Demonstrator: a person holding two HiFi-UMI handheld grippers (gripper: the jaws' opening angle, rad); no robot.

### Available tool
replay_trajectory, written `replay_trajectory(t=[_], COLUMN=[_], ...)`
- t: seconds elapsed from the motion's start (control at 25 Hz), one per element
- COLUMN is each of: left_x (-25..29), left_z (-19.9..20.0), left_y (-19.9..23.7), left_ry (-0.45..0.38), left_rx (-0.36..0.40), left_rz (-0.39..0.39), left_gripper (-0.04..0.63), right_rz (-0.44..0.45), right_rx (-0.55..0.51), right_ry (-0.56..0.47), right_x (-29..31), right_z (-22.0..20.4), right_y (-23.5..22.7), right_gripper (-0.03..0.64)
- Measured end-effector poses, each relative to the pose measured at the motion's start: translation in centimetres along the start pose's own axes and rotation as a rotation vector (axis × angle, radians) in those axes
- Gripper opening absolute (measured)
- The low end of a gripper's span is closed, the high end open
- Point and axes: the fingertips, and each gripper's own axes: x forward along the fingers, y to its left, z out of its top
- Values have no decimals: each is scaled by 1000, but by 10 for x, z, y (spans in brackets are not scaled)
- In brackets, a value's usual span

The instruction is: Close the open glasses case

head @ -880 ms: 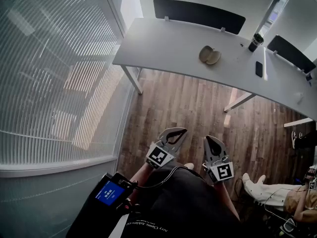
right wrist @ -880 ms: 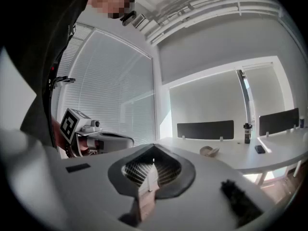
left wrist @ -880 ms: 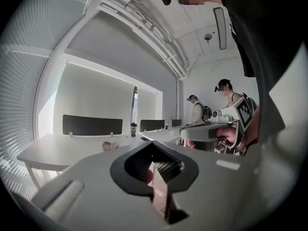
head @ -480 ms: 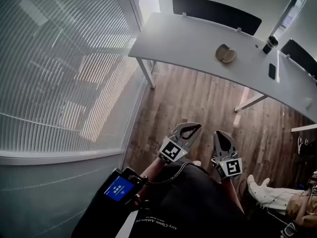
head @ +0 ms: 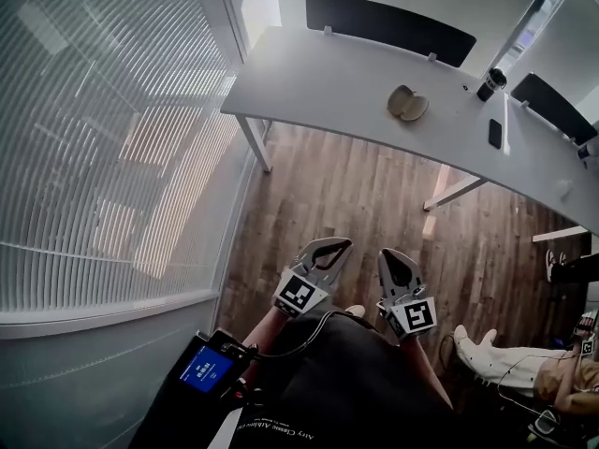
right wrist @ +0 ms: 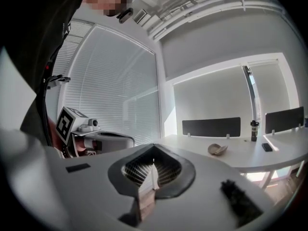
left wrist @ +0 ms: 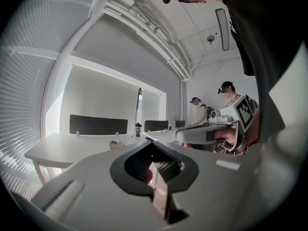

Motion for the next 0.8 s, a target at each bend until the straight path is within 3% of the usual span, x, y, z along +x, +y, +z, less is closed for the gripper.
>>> replay_trajectory(t=[0.28,0.4,0.6,0.8], left_x=[-17,-15,-13,-16], left_z=[-17,-16,-16,-24], left_y=[40,54,78,101], left_ry=[-15,4,-9,-20], left_rx=[-65,-40,-12,-57], left_rz=[42,49,16,-13], left_gripper=[6,6,6,7], right_rz=[17,9,-33,-106], right_rx=[-14,-5,-18,-11], right_ry=[51,73,91,135], right_x=[34,46,65,76], right_z=[-13,-12,-20,-22], right_y=[13,10,7,9], right_gripper=[5,5,5,5])
